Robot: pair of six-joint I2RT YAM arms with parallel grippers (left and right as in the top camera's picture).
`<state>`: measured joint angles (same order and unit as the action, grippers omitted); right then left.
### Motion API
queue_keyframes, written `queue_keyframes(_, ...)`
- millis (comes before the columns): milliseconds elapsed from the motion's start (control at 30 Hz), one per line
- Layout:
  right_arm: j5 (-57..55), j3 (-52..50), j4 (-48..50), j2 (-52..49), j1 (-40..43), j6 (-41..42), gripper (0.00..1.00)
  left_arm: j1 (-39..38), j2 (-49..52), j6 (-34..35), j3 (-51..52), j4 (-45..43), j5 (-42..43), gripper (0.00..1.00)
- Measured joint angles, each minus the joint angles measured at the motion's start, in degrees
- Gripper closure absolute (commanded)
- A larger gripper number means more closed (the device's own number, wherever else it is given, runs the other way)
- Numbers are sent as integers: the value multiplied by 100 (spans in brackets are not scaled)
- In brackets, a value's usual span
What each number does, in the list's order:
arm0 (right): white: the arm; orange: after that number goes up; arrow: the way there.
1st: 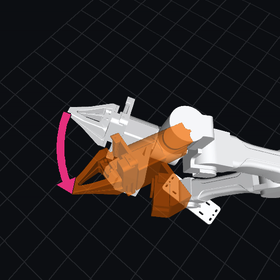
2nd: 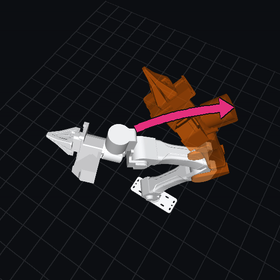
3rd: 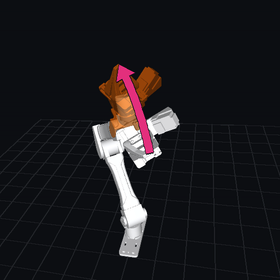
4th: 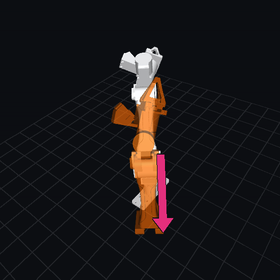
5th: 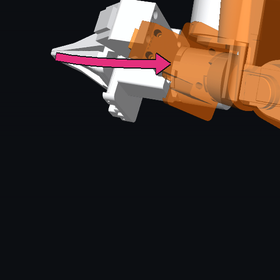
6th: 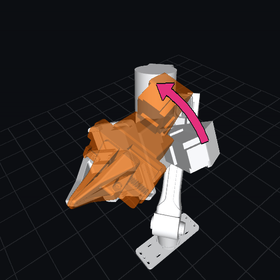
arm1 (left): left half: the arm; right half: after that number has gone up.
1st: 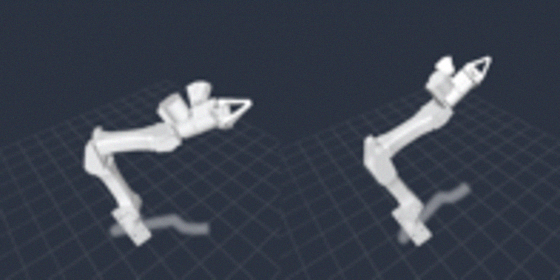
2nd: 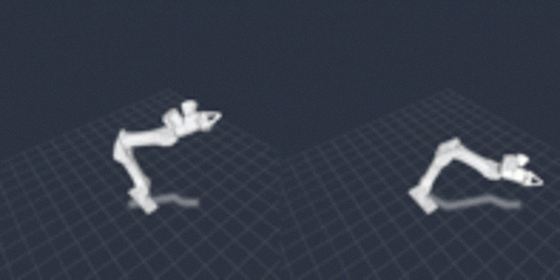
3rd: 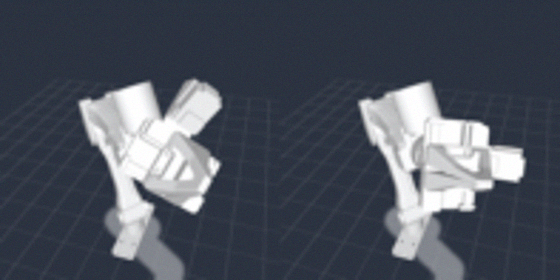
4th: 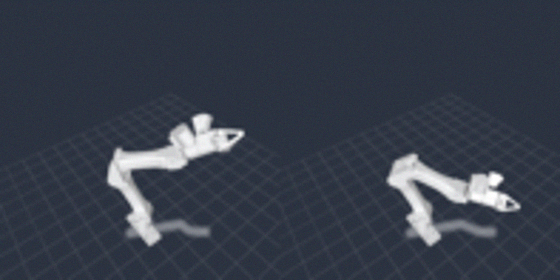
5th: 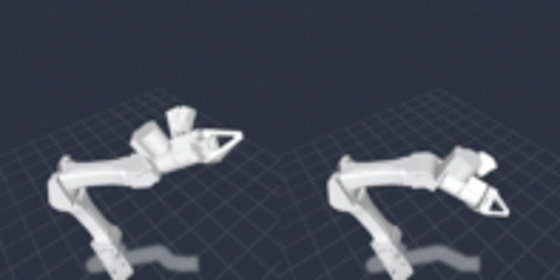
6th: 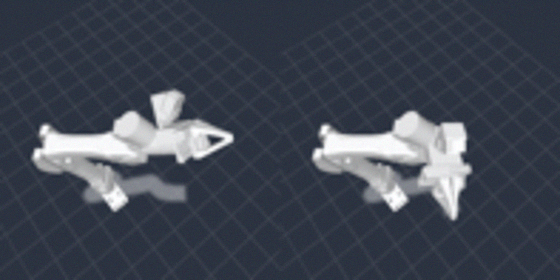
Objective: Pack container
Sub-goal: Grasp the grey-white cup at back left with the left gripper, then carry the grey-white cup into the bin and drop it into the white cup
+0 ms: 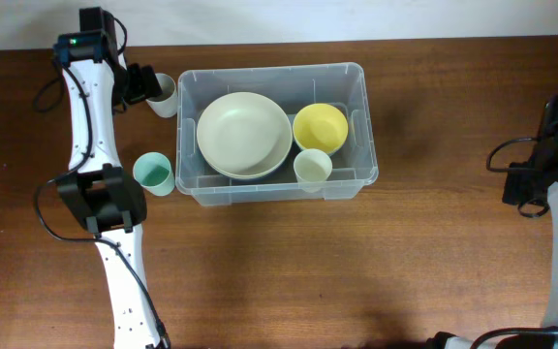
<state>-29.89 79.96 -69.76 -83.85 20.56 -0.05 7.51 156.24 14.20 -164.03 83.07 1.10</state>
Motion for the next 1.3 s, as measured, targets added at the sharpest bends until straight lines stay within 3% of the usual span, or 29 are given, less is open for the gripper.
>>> queue_keyframes(200,2,0,0,0,0,4,1,0,96,17,2,0,0,10)
queue_keyframes(400,0,0,0,0,0,4,1,0,262,0,2,-2,4,69)
queue_keyframes(533,0,0,0,0,0,2,1,0,345,52,0,-11,31,96)
queue_keyframes(567,0,0,0,0,0,0,1,0,345,39,-24,-31,181,99)
queue_keyframes(967,0,0,0,0,0,2,1,332,341,129,-1353,321,144,99)
queue_keyframes(1300,0,0,0,0,-2,2,1,328,-1172,74,-1438,640,852,99)
